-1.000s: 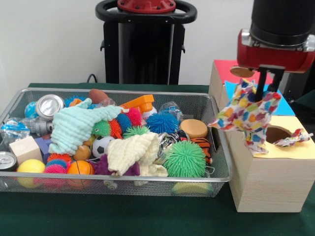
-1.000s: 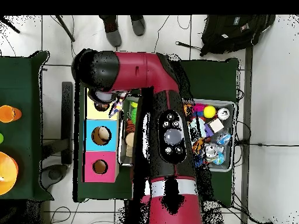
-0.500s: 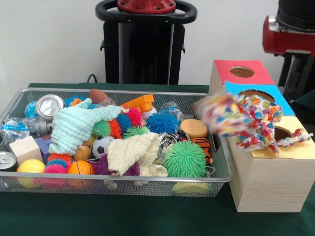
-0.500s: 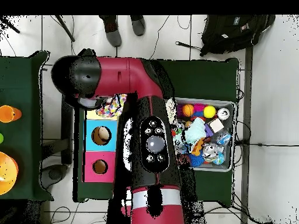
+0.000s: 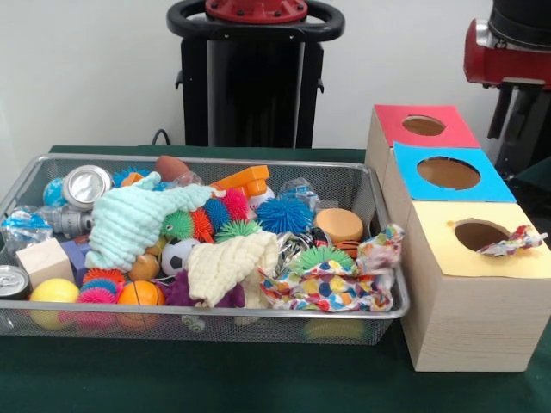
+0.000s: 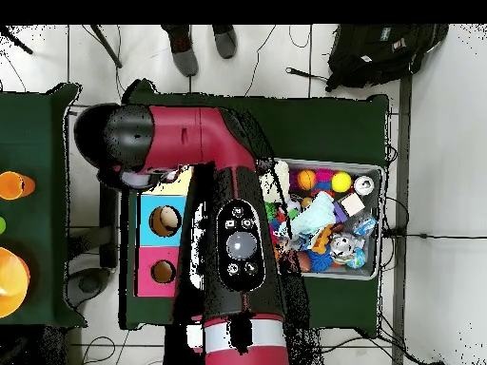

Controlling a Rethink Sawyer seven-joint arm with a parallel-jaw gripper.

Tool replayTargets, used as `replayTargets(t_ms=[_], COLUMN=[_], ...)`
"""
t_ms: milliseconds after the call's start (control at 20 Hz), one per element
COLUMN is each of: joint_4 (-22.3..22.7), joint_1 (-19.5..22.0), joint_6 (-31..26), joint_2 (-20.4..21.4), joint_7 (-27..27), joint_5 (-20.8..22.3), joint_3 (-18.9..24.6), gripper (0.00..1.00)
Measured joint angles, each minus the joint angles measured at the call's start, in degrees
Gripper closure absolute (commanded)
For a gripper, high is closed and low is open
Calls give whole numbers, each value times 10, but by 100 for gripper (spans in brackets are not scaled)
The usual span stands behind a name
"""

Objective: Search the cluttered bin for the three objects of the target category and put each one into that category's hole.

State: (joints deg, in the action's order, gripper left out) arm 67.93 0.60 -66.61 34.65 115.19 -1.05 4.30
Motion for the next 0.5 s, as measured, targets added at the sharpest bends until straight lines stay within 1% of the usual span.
replayTargets(t_ms=[250,500], joint_4=[17,15], joint_1=[0,3], joint_6=[0,0], joint_2=[2,-5], joint_7=[0,0], joint_5=[0,1], joint_3=[-6,-11], gripper=[100,100])
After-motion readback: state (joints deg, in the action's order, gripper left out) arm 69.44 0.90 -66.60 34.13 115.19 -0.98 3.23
